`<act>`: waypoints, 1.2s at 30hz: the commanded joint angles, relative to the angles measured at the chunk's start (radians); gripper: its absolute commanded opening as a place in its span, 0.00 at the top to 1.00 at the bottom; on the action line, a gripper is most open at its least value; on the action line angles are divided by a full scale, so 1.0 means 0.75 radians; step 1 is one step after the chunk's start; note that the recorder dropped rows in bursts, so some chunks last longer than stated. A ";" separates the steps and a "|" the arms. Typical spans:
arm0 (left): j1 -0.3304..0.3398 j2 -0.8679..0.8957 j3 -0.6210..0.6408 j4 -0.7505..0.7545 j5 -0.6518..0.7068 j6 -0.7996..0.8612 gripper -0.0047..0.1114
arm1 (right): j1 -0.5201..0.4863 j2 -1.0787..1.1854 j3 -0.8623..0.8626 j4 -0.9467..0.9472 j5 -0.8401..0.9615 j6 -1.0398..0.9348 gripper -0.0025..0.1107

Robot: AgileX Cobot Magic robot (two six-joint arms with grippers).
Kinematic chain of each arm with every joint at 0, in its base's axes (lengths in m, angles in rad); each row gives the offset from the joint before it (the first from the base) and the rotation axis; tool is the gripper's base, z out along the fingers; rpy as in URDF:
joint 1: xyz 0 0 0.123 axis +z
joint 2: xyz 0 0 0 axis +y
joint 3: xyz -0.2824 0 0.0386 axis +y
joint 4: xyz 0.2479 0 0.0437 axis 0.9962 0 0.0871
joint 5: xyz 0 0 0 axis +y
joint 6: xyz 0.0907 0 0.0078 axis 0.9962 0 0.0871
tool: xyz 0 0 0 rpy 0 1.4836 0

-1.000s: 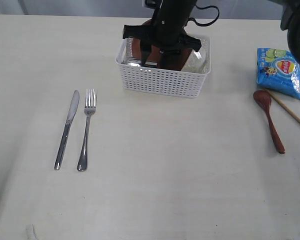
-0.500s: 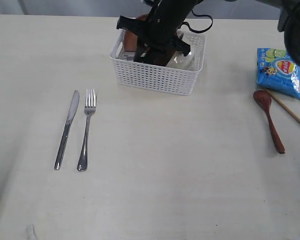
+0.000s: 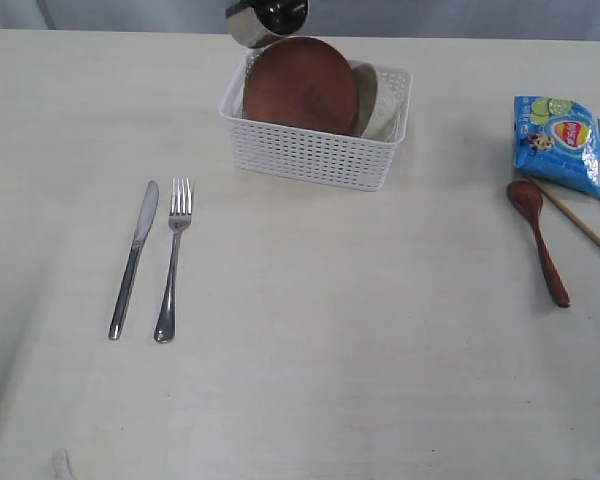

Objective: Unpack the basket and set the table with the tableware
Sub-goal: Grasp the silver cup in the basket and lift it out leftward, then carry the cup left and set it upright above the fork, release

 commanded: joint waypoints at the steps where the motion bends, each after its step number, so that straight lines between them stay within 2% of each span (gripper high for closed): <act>1: -0.001 -0.005 0.004 -0.004 -0.016 0.000 0.96 | 0.101 -0.015 -0.103 -0.042 0.058 -0.067 0.98; 8: -0.001 -0.005 0.004 -0.004 -0.016 0.000 0.96 | 0.308 0.020 -0.108 -0.337 0.041 -0.023 0.98; 16: -0.001 -0.005 0.004 -0.004 -0.016 0.000 0.96 | 0.449 0.154 -0.225 -0.528 0.141 0.014 0.98; 23: -0.001 -0.005 0.004 -0.004 -0.016 0.000 0.96 | 0.460 0.339 -0.472 -0.596 0.237 -0.006 0.98; 28: -0.001 -0.005 0.004 -0.004 -0.016 0.000 0.96 | 0.460 0.373 -0.504 -0.622 0.237 -0.063 0.98; 36: -0.001 -0.005 0.004 -0.004 -0.016 0.000 0.96 | 0.460 0.376 -0.505 -0.622 0.237 -0.313 0.98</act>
